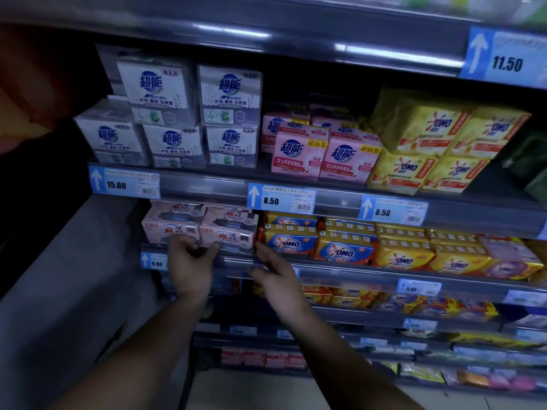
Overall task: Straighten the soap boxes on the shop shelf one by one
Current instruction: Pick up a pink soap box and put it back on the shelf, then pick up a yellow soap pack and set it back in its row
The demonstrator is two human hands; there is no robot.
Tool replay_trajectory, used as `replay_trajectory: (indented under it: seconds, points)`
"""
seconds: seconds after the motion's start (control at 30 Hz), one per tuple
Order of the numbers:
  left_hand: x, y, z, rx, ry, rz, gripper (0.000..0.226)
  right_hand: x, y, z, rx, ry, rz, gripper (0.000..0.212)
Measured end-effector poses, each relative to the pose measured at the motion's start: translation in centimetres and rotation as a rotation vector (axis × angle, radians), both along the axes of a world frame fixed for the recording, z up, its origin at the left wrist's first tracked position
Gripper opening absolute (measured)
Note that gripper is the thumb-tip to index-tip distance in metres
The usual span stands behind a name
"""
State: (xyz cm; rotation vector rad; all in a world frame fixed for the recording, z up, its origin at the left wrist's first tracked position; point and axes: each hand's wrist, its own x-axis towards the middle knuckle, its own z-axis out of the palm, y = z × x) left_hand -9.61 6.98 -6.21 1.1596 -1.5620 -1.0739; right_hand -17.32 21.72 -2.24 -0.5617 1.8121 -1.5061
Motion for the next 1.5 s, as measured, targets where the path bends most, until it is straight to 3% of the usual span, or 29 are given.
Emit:
replay_trajectory:
  seconds: [0.13, 0.2, 0.33, 0.43, 0.63, 0.7, 0.9, 1.03, 1.17, 1.3, 1.4, 1.5]
  points:
    - [-0.1, 3.2, 0.3, -0.1, 0.103, -0.221, 0.03, -1.9, 2.0, -0.2, -0.008, 0.02, -0.085, 0.046]
    - [-0.8, 4.8, 0.8, -0.211, 0.01, -0.401, 0.026, -3.0, 3.2, -0.2, -0.051, -0.014, -0.132, 0.04]
    - [-3.6, 6.5, 2.6, -0.224, -0.025, -0.632, 0.049, -4.5, 5.4, 0.2, -0.129, -0.095, -0.195, 0.033]
    - [-5.4, 6.5, 3.1, -0.16, -0.095, -0.614, 0.068, -5.4, 6.8, 0.6, -0.154, -0.128, -0.203, 0.035]
    - [-6.4, 6.1, 2.9, -0.116, -0.15, -0.501, 0.07, -6.5, 8.7, 1.1, -0.207, -0.171, -0.208, 0.034]
    - [-6.1, 6.2, 2.8, -0.043, -0.075, -0.514, 0.073, -6.8, 9.3, 1.2, -0.225, -0.188, -0.215, 0.033]
    - [-3.2, 6.8, 4.4, 0.165, 0.247, -0.56, 0.058, -8.0, 11.1, 1.0, -0.193, -0.066, -0.212, 0.03]
    - [-1.8, 8.1, 6.5, 0.198, 0.22, -0.617, 0.064, -8.5, 12.2, 1.3, -0.152, 0.155, -0.038, 0.05]
    - [-2.3, 10.8, 7.1, 0.205, 0.225, -0.611, 0.06, -8.6, 13.4, 1.8, -0.247, 0.033, 0.007, 0.028]
    - [-2.5, 12.9, 6.3, 0.231, 0.106, -0.662, 0.046, -8.9, 15.4, 1.6, -0.287, -0.037, -0.067, 0.021]
    - [-2.9, 15.2, 5.7, 0.413, 0.195, -0.7, 0.033, -9.3, 17.0, 1.7, -0.256, -0.019, -0.081, 0.016]
    - [-3.2, 16.7, 5.5, 0.451, 0.269, -0.679, 0.027, -10.1, 18.5, 2.0, -0.242, -0.006, -0.088, 0.02]
